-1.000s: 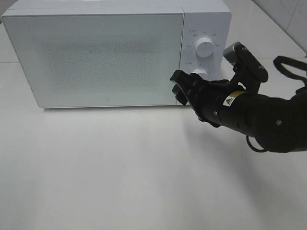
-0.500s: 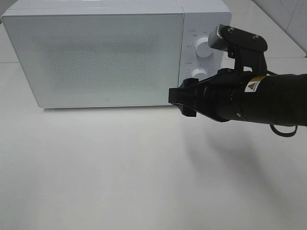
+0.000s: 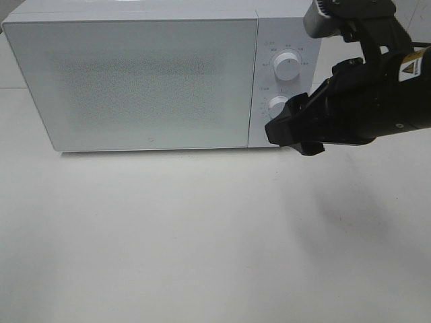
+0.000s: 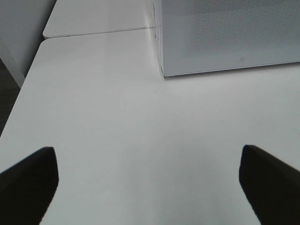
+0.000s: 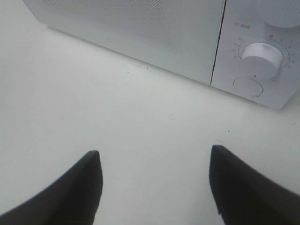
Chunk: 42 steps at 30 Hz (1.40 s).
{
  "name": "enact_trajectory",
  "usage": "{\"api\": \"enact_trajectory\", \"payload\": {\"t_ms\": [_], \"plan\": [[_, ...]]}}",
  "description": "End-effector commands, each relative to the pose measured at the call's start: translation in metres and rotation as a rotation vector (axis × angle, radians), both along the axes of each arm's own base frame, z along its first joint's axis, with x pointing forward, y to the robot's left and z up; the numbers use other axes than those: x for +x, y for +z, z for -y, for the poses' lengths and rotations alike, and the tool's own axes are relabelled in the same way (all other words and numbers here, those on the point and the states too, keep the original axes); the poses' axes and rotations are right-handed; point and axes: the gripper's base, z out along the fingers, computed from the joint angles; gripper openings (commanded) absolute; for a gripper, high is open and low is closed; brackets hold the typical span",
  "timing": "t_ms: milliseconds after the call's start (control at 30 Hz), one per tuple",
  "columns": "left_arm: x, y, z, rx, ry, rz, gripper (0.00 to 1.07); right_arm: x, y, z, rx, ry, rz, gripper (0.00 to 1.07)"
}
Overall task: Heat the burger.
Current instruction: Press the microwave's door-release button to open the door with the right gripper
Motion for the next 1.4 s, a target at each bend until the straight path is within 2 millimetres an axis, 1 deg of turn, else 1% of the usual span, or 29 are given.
{"api": "enact_trajectory", "payload": {"t_ms": [33, 67, 100, 133, 167, 200, 267, 300, 367, 400, 467, 500, 567, 600, 633, 700, 733, 767, 833, 867, 933, 967, 1033, 1067, 1133, 1267, 1333, 1367, 1400], "plan": [[-0.003, -0.001, 0.0, -0.002, 0.006, 0.022, 0.98, -0.007, 0.012, 0.006, -0.029, 0.019, 0.009, 0.67], [-0.003, -0.001, 0.0, -0.002, 0.006, 0.022, 0.98, -0.012, 0.016, 0.009, -0.026, 0.021, 0.011, 0.69], [-0.003, -0.001, 0.0, -0.002, 0.006, 0.022, 0.98, -0.021, 0.026, 0.014, -0.018, 0.026, 0.024, 0.75], [-0.003, -0.001, 0.0, -0.002, 0.006, 0.022, 0.98, -0.021, 0.026, 0.014, -0.018, 0.026, 0.024, 0.75], [-0.003, -0.001, 0.0, -0.002, 0.006, 0.022, 0.98, -0.029, 0.034, 0.018, -0.015, 0.032, 0.039, 0.81], [-0.003, -0.001, 0.0, -0.002, 0.006, 0.022, 0.98, -0.029, 0.034, 0.018, -0.015, 0.032, 0.039, 0.81], [-0.003, -0.001, 0.0, -0.002, 0.006, 0.022, 0.98, -0.042, 0.043, 0.027, -0.039, 0.046, 0.049, 0.84], [-0.003, -0.001, 0.0, -0.002, 0.006, 0.022, 0.98, -0.042, 0.043, 0.027, -0.039, 0.046, 0.049, 0.84], [-0.003, -0.001, 0.0, -0.002, 0.006, 0.022, 0.98, -0.055, 0.049, 0.035, -0.074, 0.057, 0.043, 0.82], [-0.003, -0.001, 0.0, -0.002, 0.006, 0.022, 0.98, -0.055, 0.049, 0.035, -0.074, 0.057, 0.043, 0.82], [-0.003, -0.001, 0.0, -0.002, 0.006, 0.022, 0.98, -0.066, 0.052, 0.043, -0.104, 0.061, 0.022, 0.82], [-0.003, -0.001, 0.0, -0.002, 0.006, 0.022, 0.98, -0.066, 0.052, 0.043, -0.104, 0.061, 0.022, 0.82], [-0.003, -0.001, 0.0, -0.002, 0.006, 0.022, 0.98, -0.076, 0.055, 0.049, -0.116, 0.055, 0.006, 0.8], [-0.003, -0.001, 0.0, -0.002, 0.006, 0.022, 0.98, -0.076, 0.055, 0.049, -0.116, 0.055, 0.006, 0.8], [-0.003, -0.001, 0.0, -0.002, 0.006, 0.022, 0.98, -0.082, 0.058, 0.054, -0.114, 0.038, -0.005, 0.8], [-0.003, -0.001, 0.0, -0.002, 0.006, 0.022, 0.98, -0.086, 0.059, 0.056, -0.11, 0.027, -0.011, 0.8], [-0.003, -0.001, 0.0, -0.002, 0.006, 0.022, 0.98, -0.092, 0.061, 0.061, -0.106, 0.012, -0.019, 0.79], [-0.003, -0.001, 0.0, -0.002, 0.006, 0.022, 0.98, -0.092, 0.061, 0.061, -0.106, 0.012, -0.019, 0.79], [-0.003, -0.001, 0.0, -0.002, 0.006, 0.022, 0.98, -0.103, 0.066, 0.069, -0.108, 0.005, 0.003, 0.78], [-0.003, -0.001, 0.0, -0.002, 0.006, 0.022, 0.98, -0.103, 0.066, 0.069, -0.108, 0.005, 0.003, 0.78], [-0.003, -0.001, 0.0, -0.002, 0.006, 0.022, 0.98, -0.114, 0.072, 0.078, -0.085, -0.025, 0.036, 0.78], [-0.003, -0.001, 0.0, -0.002, 0.006, 0.022, 0.98, -0.114, 0.072, 0.078, -0.085, -0.025, 0.036, 0.78], [-0.003, -0.001, 0.0, -0.002, 0.006, 0.022, 0.98, -0.123, 0.072, 0.086, -0.088, -0.053, 0.06, 0.77], [-0.003, -0.001, 0.0, -0.002, 0.006, 0.022, 0.98, -0.123, 0.072, 0.086, -0.088, -0.053, 0.06, 0.77], [-0.003, -0.001, 0.0, -0.002, 0.006, 0.022, 0.98, -0.131, 0.067, 0.093, -0.081, -0.082, 0.054, 0.76], [-0.003, -0.001, 0.0, -0.002, 0.006, 0.022, 0.98, -0.137, 0.06, 0.098, -0.07, -0.115, 0.035, 0.76], [-0.003, -0.001, 0.0, -0.002, 0.006, 0.022, 0.98, -0.142, 0.056, 0.108, -0.061, -0.188, 0.043, 0.76], [-0.003, -0.001, 0.0, -0.002, 0.006, 0.022, 0.98, -0.142, 0.056, 0.108, -0.061, -0.188, 0.043, 0.76], [-0.003, -0.001, 0.0, -0.002, 0.006, 0.022, 0.98, -0.148, 0.054, 0.115, -0.054, -0.239, 0.061, 0.76]]}}
